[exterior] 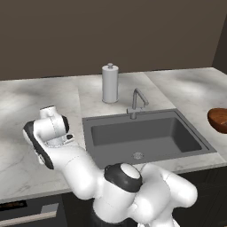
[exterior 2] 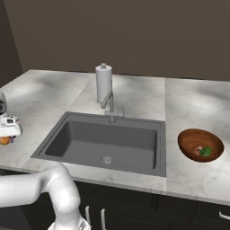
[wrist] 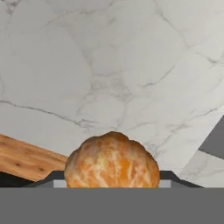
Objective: There is a mixed pile of frozen fruits and vegetables on the counter. Locate all the frozen vegetables and place the items in a bowl on the counter. Take all the frozen fruits and defrost them in a running sink.
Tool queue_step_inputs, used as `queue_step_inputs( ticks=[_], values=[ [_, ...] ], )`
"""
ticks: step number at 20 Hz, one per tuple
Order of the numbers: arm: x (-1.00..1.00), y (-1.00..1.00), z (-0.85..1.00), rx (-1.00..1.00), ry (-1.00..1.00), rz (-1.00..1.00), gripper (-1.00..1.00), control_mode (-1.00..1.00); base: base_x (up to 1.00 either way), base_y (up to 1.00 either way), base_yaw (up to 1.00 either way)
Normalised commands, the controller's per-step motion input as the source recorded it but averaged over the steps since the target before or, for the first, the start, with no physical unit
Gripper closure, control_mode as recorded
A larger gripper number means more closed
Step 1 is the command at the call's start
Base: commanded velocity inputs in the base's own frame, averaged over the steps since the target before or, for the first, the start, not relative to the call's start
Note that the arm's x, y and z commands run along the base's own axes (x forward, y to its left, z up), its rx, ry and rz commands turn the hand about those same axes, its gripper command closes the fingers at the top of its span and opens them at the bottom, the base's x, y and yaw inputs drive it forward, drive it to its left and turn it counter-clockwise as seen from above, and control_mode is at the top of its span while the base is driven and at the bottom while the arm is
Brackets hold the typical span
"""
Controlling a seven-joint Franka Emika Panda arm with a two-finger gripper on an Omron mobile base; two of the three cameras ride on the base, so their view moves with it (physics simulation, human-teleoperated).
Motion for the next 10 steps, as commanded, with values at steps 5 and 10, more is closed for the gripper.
queue_step_inputs(
  ticks=[5,10],
  values=[
    [-0.12,-0.57,0.28,-0.1,-0.03,-0.21,1.0,-1.0,0.0,0.0,0.0],
    [0.02,-0.68,0.0,-0.01,0.01,-0.28,1.0,-1.0,0.0,0.0,0.0]
  ],
)
